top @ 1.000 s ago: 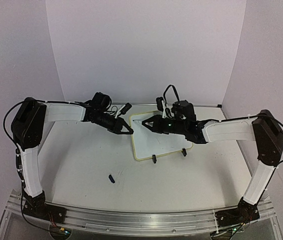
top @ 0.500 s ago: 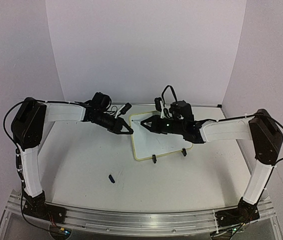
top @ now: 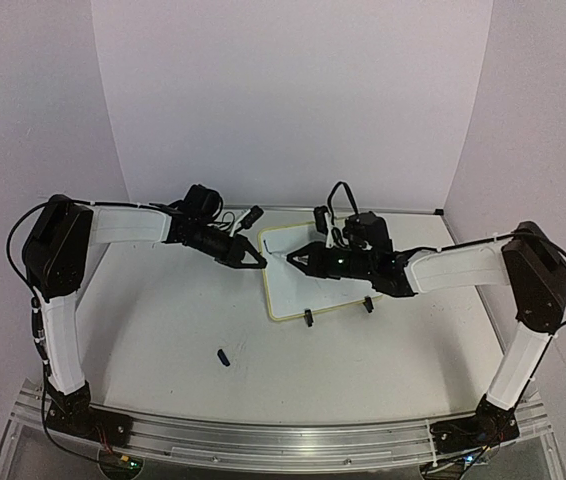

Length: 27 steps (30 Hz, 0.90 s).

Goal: Write a sentence on the whiteboard

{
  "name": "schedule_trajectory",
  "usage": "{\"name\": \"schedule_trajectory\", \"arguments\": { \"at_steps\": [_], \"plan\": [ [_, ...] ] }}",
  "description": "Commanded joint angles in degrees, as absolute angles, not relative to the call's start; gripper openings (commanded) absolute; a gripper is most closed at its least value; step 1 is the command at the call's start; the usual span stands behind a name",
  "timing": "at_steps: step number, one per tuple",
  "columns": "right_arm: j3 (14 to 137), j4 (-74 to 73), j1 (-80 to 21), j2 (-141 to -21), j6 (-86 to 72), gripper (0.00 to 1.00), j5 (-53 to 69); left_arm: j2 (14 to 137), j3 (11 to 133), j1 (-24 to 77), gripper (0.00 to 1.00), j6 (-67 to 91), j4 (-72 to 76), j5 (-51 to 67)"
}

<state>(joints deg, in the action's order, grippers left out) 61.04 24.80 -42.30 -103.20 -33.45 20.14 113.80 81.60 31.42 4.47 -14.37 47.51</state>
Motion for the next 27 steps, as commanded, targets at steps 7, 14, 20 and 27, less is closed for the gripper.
{"name": "schedule_trajectory", "arguments": {
  "at_steps": [7,14,20,27],
  "plan": [
    [59.97,26.54,-42.21,-96.13,-31.83,0.0,20.54,113.6,81.12,31.38,0.0,3.25,-13.65,47.88],
    [61.61,26.54,-42.26,-98.32,-32.02,0.0,18.67,113.6,81.12,31.38,0.0,3.25,-13.71,47.78],
    [62.51,26.59,-42.19,-99.89,-32.17,0.0,17.28,113.63,81.21,31.38,0.0,3.25,-13.71,47.76],
    [63.19,26.62,-42.19,-101.0,-31.97,0.0,16.35,113.66,81.21,31.38,0.0,3.25,-13.79,47.73]
  ]
}}
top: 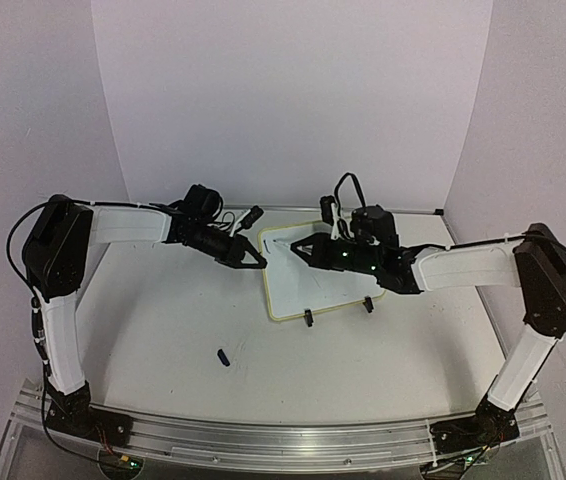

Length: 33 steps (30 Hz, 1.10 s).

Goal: Write a sentence on the whiteboard

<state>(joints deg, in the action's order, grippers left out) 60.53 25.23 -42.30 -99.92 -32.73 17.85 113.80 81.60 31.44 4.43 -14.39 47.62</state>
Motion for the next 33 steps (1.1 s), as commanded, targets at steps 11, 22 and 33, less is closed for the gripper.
{"name": "schedule_trajectory", "arguments": {
  "at_steps": [11,22,33],
  "plan": [
    [63.54,27.22,-42.19,-102.32,-32.21,0.0,14.5,113.67,81.3,31.38,0.0,3.18,-13.8,47.88],
    [61.34,27.33,-42.21,-102.48,-32.37,0.0,16.52,113.72,81.34,31.38,0.0,3.16,-13.89,47.93],
    [60.48,27.24,-42.44,-103.91,-32.32,0.0,20.18,113.56,81.47,31.38,0.0,3.21,-13.85,47.9]
  ]
}}
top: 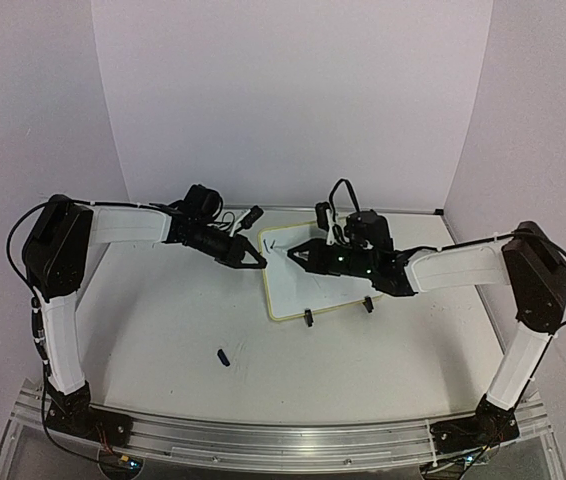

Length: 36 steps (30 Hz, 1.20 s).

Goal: Write a sentence on the whiteboard

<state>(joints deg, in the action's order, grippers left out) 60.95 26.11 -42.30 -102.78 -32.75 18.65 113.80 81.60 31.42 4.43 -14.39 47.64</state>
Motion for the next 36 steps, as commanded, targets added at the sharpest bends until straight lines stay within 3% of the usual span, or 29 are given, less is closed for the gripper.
{"name": "schedule_trajectory", "arguments": {
  "at_steps": [1,28,36],
  "plan": [
    [60.43,27.2,-42.57,-103.92,-32.34,0.0,20.25,113.58,81.45,31.38,0.0,3.18,-13.88,47.9],
    [54.62,27.19,-43.59,-101.95,-33.3,0.0,18.72,113.19,81.54,31.38,0.0,3.08,-14.11,47.84],
    [53.78,27.41,-43.95,-96.55,-33.03,0.0,19.46,113.1,81.56,31.38,0.0,2.9,-14.26,47.64]
  ]
}}
